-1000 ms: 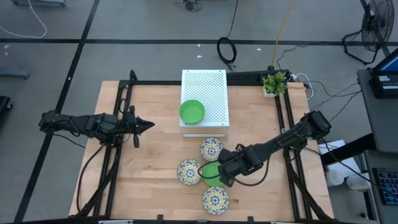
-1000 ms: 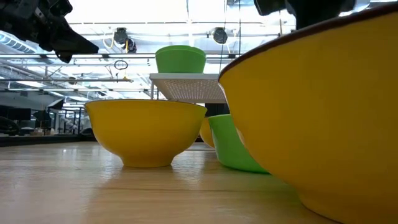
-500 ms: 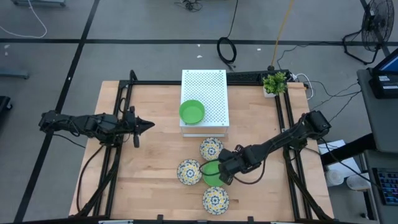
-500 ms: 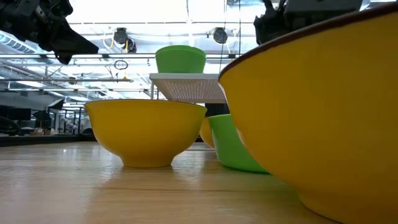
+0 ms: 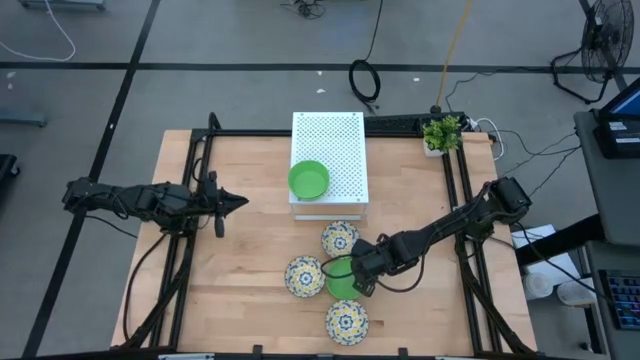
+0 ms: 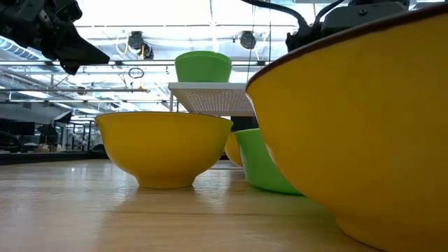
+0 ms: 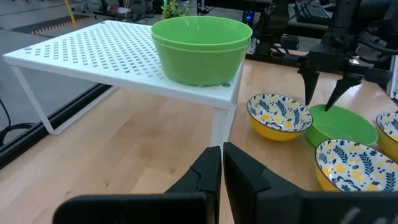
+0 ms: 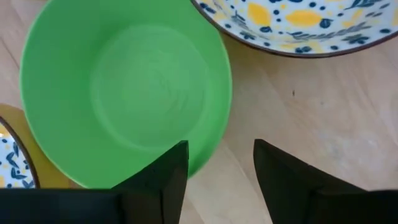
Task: Pick & Place Mini bowls
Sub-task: Stack the green bowl on the shelf
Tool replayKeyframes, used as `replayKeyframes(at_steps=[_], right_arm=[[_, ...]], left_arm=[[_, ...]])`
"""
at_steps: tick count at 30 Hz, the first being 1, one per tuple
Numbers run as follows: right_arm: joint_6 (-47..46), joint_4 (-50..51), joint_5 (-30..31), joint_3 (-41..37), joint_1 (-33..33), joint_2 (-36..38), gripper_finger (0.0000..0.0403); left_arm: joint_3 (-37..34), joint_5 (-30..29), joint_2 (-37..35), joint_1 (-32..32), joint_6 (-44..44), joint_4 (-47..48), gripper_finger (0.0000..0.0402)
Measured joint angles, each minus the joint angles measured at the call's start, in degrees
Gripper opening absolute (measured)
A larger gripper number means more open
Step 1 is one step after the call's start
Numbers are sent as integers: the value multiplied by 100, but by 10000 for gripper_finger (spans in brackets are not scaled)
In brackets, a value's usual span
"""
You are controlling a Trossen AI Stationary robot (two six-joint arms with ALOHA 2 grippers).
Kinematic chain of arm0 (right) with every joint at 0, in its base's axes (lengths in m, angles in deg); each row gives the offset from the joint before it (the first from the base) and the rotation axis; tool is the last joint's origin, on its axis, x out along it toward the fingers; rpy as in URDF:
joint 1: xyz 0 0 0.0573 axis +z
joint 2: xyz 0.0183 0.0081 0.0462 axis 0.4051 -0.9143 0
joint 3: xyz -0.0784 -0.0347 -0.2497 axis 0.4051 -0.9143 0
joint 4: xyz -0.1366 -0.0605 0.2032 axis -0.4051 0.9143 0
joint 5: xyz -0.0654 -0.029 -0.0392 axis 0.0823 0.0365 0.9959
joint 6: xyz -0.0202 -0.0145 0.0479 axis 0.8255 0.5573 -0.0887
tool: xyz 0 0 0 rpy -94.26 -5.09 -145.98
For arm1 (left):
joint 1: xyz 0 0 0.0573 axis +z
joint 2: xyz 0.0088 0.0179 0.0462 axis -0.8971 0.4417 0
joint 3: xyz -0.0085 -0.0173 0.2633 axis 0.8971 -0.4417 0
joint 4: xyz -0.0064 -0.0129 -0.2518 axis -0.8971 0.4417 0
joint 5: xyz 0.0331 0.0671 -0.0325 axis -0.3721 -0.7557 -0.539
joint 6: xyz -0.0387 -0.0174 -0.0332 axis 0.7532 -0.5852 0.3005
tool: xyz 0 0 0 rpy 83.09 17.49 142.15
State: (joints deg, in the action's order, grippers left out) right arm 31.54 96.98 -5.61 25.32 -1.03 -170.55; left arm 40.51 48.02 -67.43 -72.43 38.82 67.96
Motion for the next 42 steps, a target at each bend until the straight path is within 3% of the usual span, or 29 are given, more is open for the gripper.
replayKeyframes(at_steps=[42], right_arm=[[631,28,15,0,-120,0,26]], left_arm=[[0,0,0,0,-1,-2,21]])
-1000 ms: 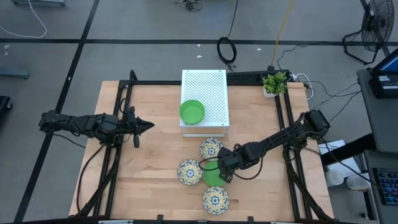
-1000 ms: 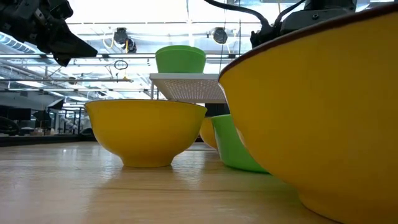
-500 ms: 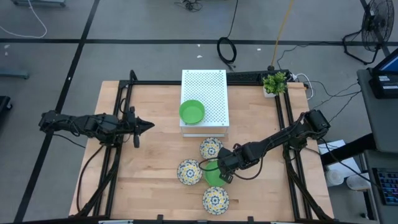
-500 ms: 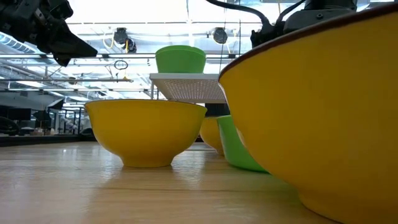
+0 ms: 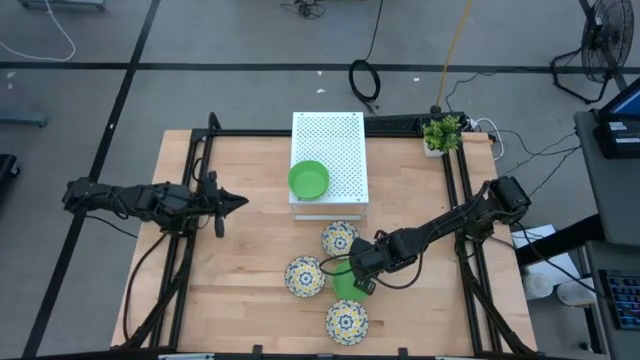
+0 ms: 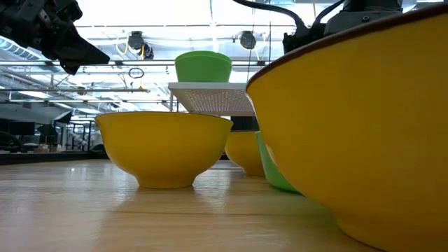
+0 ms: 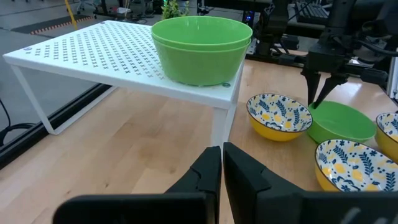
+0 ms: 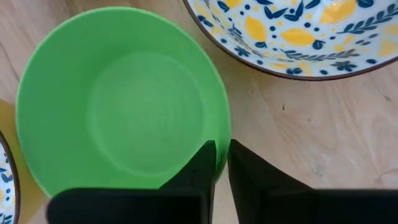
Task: Pick & Place Mini bowls
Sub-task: Stack the green bowl on the shelf
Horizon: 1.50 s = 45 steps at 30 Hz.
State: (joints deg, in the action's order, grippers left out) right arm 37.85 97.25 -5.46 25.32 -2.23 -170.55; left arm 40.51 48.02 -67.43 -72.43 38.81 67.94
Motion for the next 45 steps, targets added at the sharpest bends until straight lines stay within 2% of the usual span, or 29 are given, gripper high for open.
replayKeyframes(at_steps=[7,18,23,37,45], right_arm=[[29,-4,-15,0,-2,2,3],[375,-6,9,0,0,2,2],[517,2,268,0,2,20,1],[559,8,314,0,46,659,0],[603,47,621,0,96,1063,0]], left_arm=[[0,-1,0,0,2,-1,21],[0,-2,0,0,2,-2,21],[0,-2,-2,0,2,0,21],[0,-2,-2,0,2,2,21],[0,-2,-2,-1,2,11,21]])
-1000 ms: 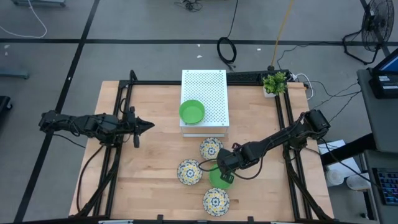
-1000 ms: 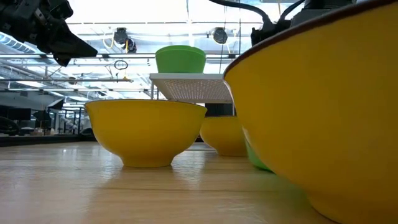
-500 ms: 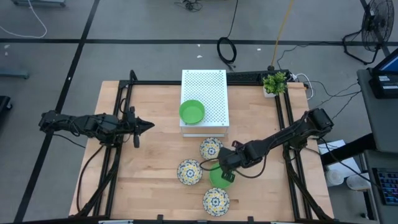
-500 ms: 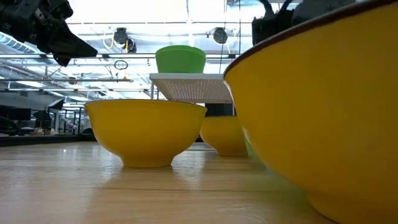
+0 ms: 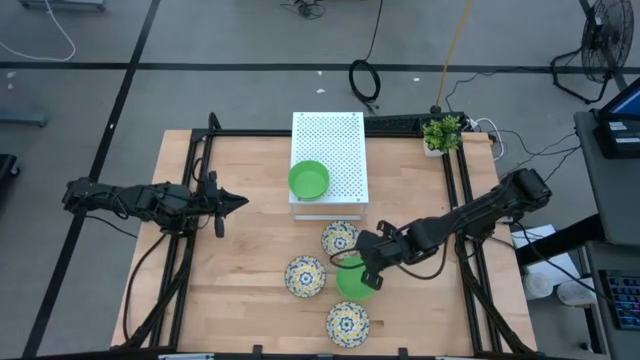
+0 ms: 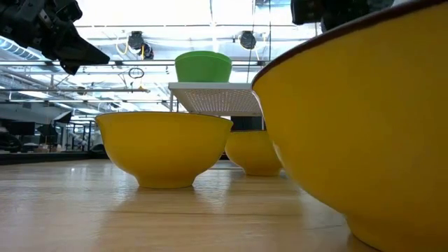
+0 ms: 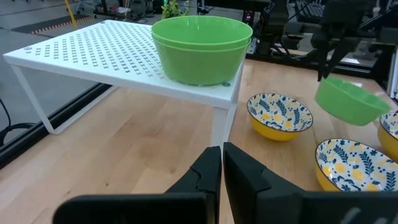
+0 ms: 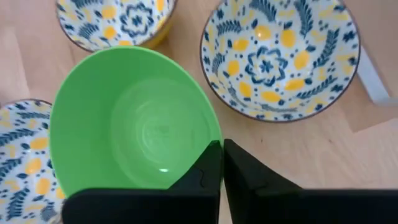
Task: Pick & Place Mini bowls
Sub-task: Stack the green bowl on the shelf
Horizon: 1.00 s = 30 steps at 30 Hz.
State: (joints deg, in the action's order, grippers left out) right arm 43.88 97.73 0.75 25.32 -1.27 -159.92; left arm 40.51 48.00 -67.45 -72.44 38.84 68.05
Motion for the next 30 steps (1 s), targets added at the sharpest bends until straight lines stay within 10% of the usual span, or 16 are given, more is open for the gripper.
replayKeyframes(at_steps=[30], right_arm=[[2198,-1825,1728,0,33,47,0]], left_arm=[[0,0,0,0,-15,7,21]])
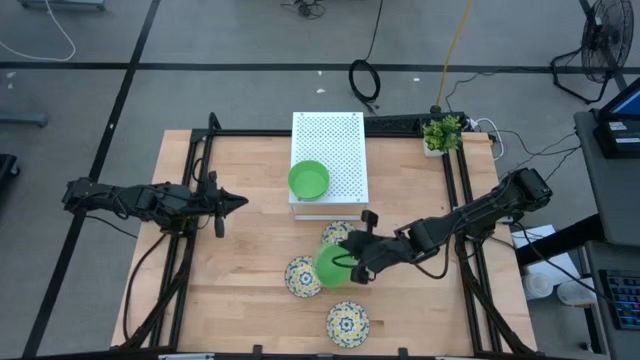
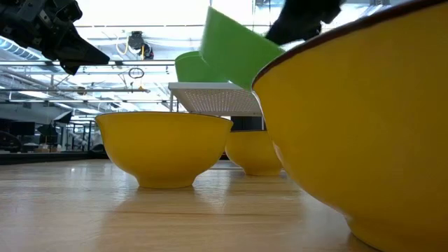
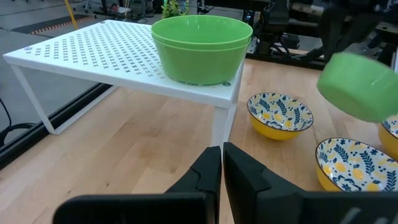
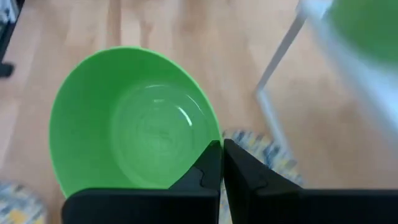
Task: Pick & Place Mini bowls
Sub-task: Stack the green bowl on the shelf
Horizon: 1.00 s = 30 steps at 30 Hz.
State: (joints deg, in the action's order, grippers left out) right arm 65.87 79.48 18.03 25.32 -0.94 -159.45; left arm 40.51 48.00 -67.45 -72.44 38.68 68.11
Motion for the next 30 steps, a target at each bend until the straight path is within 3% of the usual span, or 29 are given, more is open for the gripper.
replayKeyframes(at_steps=[8,15,23,30], right_arm=[[1407,-1205,825,0,0,0,0],[2443,-2347,859,0,2,0,0],[3960,-3364,2300,0,0,-2,0],[5212,-4237,3016,0,-88,-2,0]], left_arm=[[0,0,0,1,-4,0,21],[0,0,1,1,-2,-22,21],[2,316,180,-3,-152,-615,21],[4,315,789,-3,-271,-1314,21]])
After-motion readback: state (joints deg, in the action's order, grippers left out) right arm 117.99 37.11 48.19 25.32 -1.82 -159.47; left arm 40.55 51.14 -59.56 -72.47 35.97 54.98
